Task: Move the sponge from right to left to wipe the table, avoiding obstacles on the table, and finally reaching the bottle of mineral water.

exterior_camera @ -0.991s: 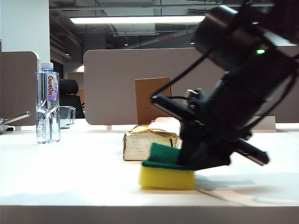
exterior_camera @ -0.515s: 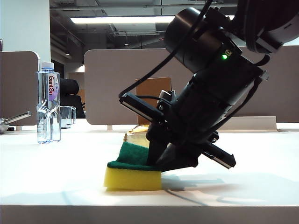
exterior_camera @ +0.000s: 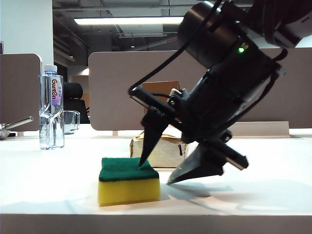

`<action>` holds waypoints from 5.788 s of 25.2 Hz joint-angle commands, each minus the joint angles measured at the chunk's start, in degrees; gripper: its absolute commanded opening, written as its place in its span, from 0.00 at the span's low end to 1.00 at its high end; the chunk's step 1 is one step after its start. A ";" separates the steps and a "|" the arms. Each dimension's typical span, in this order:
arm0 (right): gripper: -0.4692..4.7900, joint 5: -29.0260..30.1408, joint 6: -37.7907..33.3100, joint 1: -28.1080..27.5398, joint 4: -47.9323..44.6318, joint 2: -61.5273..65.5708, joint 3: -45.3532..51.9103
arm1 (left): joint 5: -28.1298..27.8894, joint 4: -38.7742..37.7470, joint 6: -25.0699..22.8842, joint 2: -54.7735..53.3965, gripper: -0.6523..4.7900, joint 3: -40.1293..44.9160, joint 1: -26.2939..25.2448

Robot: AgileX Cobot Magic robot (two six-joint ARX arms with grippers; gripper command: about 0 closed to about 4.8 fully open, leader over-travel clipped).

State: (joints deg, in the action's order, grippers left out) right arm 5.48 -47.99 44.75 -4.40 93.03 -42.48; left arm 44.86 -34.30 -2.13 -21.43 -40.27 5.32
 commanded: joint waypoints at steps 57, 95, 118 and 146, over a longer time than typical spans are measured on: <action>0.55 6.25 40.76 -44.22 51.76 -46.01 -11.56 | -5.51 -23.06 -6.54 -19.34 0.99 -11.65 5.86; 0.55 9.90 40.48 -44.15 54.03 -50.23 -8.79 | -15.47 6.95 15.34 -59.12 1.00 -11.39 23.85; 0.54 9.92 40.06 -44.15 53.94 -50.60 -8.79 | -15.78 11.65 16.09 -71.36 1.00 -11.37 25.77; 0.52 9.86 40.04 -44.17 53.48 -51.04 -8.90 | -19.85 7.63 10.03 -77.53 0.60 -11.39 27.45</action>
State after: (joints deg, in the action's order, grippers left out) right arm 15.14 -7.86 0.54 50.02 42.41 -51.09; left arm 28.03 -20.18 8.14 -97.60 -52.99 32.58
